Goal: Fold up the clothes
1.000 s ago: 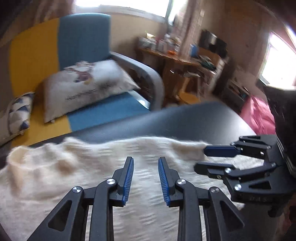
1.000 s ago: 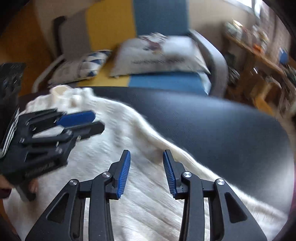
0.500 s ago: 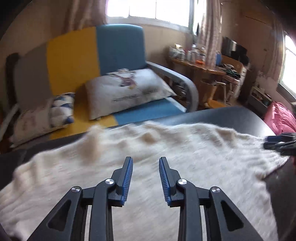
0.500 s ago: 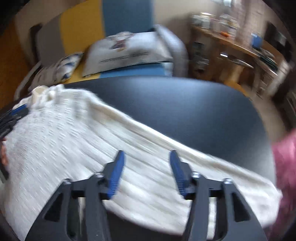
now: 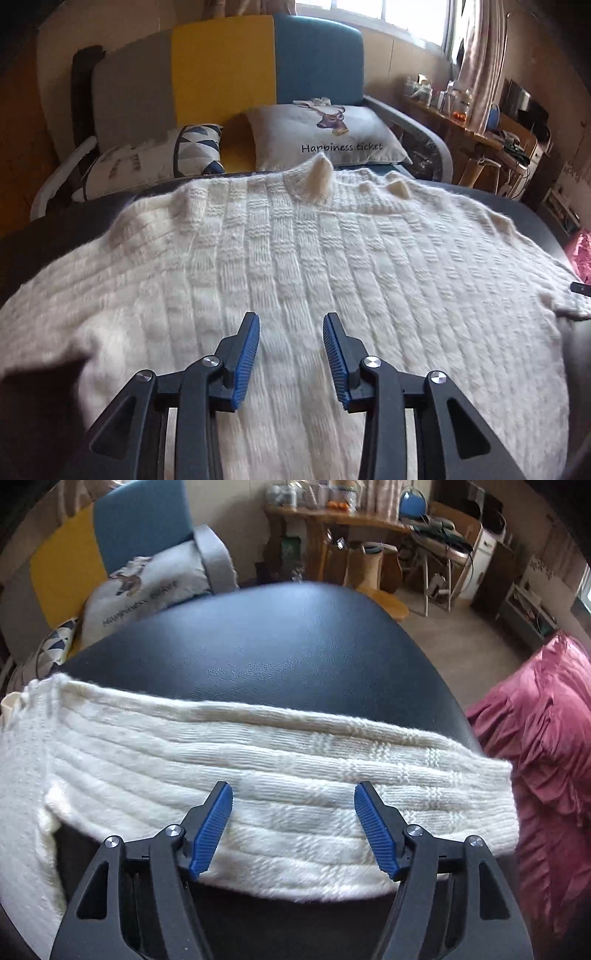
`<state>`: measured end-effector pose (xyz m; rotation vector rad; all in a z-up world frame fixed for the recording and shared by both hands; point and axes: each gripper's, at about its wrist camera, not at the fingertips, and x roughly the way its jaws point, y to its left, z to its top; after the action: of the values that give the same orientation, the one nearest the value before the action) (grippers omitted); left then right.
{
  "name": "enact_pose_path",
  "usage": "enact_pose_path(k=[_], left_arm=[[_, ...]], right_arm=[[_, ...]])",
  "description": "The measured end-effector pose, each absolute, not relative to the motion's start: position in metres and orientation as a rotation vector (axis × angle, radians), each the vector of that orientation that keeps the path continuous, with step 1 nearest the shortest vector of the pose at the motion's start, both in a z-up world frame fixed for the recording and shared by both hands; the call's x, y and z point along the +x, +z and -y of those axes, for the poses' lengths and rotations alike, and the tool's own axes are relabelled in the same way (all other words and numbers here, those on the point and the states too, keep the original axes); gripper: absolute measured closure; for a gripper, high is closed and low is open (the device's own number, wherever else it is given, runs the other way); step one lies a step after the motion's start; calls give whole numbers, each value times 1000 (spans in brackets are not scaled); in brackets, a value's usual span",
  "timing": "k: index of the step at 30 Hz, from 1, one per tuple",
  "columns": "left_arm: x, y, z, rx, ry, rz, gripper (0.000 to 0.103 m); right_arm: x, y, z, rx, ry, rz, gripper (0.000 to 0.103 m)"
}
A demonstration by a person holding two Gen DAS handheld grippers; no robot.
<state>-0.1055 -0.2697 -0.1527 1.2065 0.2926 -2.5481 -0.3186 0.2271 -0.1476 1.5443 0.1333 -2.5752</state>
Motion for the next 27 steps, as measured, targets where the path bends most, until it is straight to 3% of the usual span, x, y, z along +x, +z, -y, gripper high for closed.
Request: enact_pose_path(k=[3,8,14,19,25,26,27], left_arm=[[-82,-155,266,1211,-2512,-340,67],[-44,-150,260,1183,-2483,-407,67],[-4,-140,241,1160,-2523,-373,67],[29,-148,237,1188,-2519,-357,67],[51,-165,236,1185,-2542,-294,67],[54,-165,235,1174,-2554,-286,66],[57,-166,234,1162,-2565,-277,66]], right_arm=[[-310,-145,-210,1538,-2554,-164,25],[-294,-139,-182,1527,-2518,-214,25],[-210,-105,-104,1247,-2353,-180,20],[-126,-122,-44,1195,-2246,-195,19],[-85,-162,-15,1268,-2256,-277,19],[-81,-169,-12,1286,-2258,-290,18],[-77,-176,-11,1281,-2267,-301,11]])
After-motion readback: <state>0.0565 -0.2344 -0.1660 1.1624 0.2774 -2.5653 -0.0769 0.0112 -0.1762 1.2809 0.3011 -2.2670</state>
